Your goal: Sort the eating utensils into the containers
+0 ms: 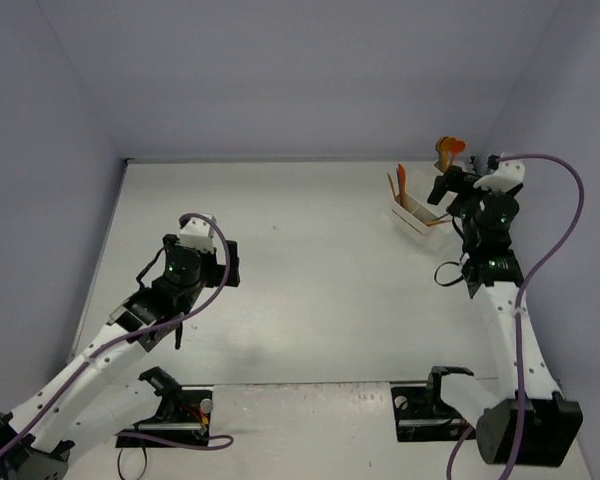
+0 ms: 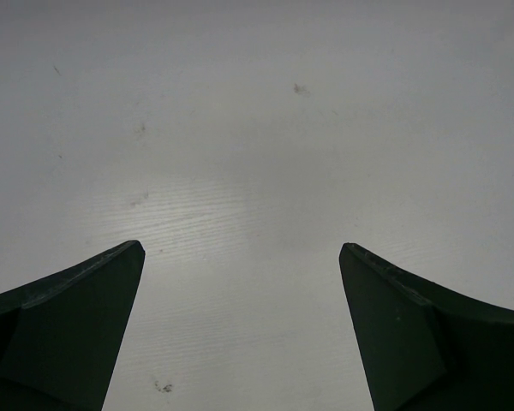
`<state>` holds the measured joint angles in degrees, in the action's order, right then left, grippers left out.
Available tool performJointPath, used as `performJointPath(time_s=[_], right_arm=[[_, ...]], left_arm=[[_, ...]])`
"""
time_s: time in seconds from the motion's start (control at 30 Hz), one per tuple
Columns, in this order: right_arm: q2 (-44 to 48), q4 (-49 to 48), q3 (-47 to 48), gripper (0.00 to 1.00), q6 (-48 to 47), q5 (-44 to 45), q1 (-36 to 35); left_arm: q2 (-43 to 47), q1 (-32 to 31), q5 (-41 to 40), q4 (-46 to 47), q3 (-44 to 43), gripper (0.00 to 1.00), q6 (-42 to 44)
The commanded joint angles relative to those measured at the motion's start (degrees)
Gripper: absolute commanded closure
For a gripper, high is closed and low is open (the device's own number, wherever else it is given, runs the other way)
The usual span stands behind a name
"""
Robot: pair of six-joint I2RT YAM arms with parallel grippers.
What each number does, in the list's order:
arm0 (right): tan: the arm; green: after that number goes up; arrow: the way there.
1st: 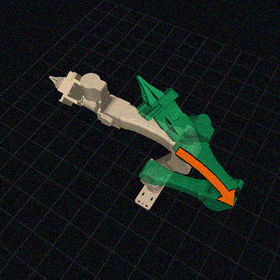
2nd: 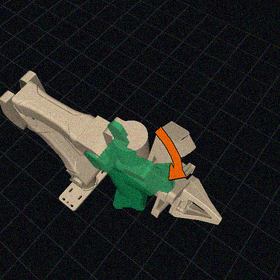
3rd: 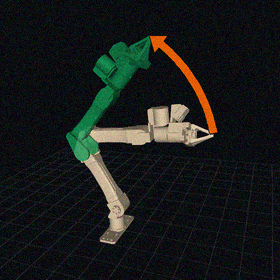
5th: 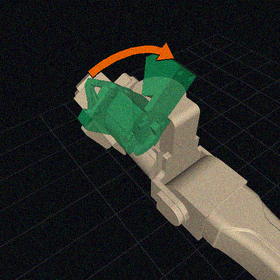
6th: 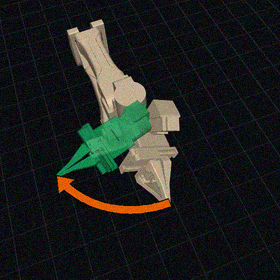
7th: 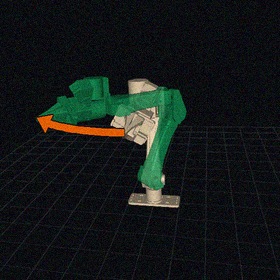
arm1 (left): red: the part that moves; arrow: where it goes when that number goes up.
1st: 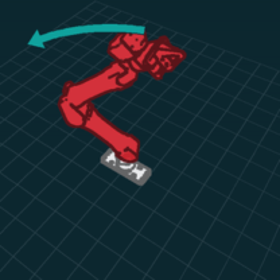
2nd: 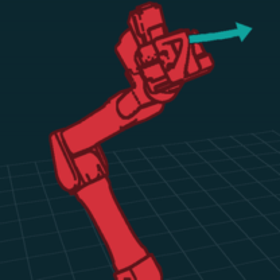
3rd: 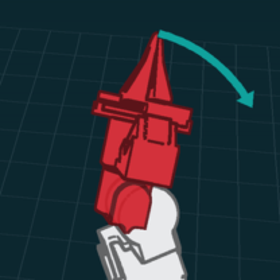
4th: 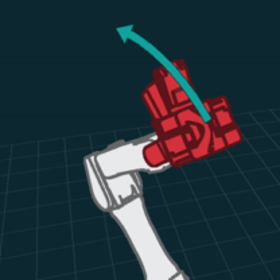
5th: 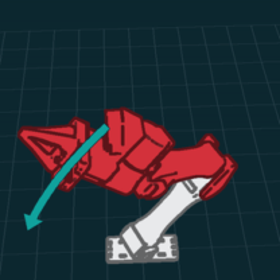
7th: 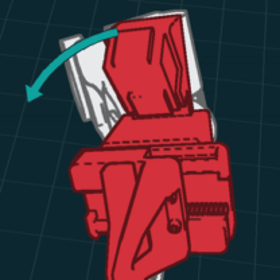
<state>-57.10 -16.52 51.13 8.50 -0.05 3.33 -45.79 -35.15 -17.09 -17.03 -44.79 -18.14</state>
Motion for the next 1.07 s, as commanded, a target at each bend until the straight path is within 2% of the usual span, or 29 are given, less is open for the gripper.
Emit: performJointPath(time_s=[0.0,0.2,0.5,0.7,1.03], right_arm=[[10.26,2.91,4.20,0.00,-3.41,3.14,0.09],[22.20,12.97,3.59,0.00,-3.48,4.79,0.01],[40.98,24.42,-0.24,0.00,-2.52,4.17,0.01],[40.72,30.05,1.48,0.00,-1.45,7.95,-2.44],[38.63,30.05,2.93,0.00,0.92,9.53,-7.85]], left_arm=[[0.52,0.61,-3.94,-1.11,-7.96,0.03,3.37],[-0.08,0.96,-6.02,-5.16,-14.15,0.03,7.22],[0.87,1.14,-6.90,-8.37,-15.24,0.03,9.36],[2.57,1.22,-9.04,-9.67,-13.56,0.03,7.94],[1.05,1.28,-10.23,-14.49,-15.88,0.03,7.40]])
